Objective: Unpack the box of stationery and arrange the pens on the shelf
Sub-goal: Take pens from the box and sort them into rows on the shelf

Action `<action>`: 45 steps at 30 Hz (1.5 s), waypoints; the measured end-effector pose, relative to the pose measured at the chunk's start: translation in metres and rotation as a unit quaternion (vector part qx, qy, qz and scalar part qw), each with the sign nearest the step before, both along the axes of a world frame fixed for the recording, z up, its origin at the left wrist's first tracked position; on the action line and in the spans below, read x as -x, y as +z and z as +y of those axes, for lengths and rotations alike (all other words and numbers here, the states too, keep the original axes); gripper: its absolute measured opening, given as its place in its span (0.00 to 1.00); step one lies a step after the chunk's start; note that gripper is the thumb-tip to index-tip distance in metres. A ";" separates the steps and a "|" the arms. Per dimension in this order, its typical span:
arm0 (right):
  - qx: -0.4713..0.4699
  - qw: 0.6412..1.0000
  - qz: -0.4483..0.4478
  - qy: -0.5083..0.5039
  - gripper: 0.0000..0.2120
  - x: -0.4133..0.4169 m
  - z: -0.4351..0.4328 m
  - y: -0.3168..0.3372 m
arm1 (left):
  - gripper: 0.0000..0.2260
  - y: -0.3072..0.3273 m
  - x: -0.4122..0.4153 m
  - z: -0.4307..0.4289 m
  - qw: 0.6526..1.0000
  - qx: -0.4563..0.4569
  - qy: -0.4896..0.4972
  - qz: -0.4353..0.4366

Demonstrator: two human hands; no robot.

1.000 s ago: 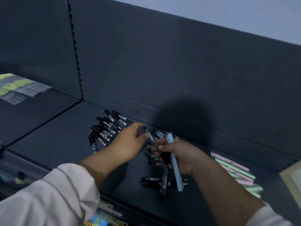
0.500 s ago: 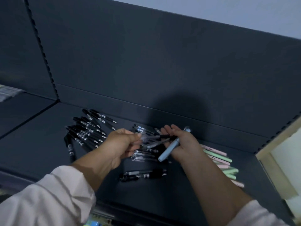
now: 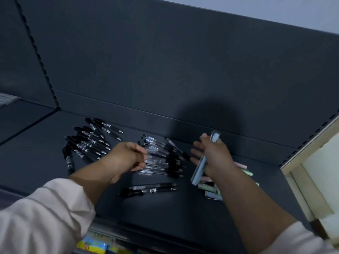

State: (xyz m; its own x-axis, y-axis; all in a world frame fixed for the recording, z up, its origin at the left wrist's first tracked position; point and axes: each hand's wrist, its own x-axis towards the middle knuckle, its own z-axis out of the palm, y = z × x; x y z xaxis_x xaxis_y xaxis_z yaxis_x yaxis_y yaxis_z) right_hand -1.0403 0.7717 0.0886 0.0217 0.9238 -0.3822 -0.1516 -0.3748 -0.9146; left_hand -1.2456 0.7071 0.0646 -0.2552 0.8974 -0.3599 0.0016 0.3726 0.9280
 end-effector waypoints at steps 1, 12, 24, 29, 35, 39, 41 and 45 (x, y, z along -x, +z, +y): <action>0.000 1.000 -0.011 0.008 0.07 -0.004 -0.001 0.002 | 0.07 -0.002 0.000 0.000 1.000 0.005 -0.008 0.009; -0.026 0.954 -0.190 0.233 0.15 -0.051 -0.008 0.006 | 0.07 0.007 -0.025 0.011 0.998 -0.001 0.011 -0.069; -0.201 0.795 -0.518 0.244 0.21 -0.096 0.010 -0.028 | 0.07 0.013 -0.049 0.018 0.996 -0.017 0.034 -0.078; -0.241 0.699 -0.621 0.259 0.22 -0.087 0.010 -0.032 | 0.08 0.016 -0.038 0.010 0.994 -0.028 0.078 -0.072; -0.320 0.745 -0.465 0.356 0.11 -0.028 -0.006 -0.030 | 0.09 0.019 -0.016 -0.014 0.983 -0.054 0.154 -0.085; -0.326 0.739 -0.421 0.414 0.11 0.004 -0.017 -0.042 | 0.08 0.018 0.011 -0.042 0.975 -0.066 0.203 -0.063; -0.336 0.728 -0.423 0.422 0.10 0.019 -0.020 -0.044 | 0.08 0.015 0.031 -0.056 0.972 -0.060 0.220 -0.050; -0.353 0.732 -0.412 0.412 0.10 0.050 -0.027 -0.045 | 0.07 0.011 0.072 -0.076 0.973 -0.029 0.229 -0.032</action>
State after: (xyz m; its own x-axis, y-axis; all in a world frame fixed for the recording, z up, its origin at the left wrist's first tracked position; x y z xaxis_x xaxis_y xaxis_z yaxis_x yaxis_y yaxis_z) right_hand -1.0907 0.7446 0.0438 -0.7001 0.7136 0.0254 0.5725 0.5821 -0.5775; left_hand -1.3177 0.6308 0.0757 -0.6111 0.7147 -0.3401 -0.2109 0.2672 0.9403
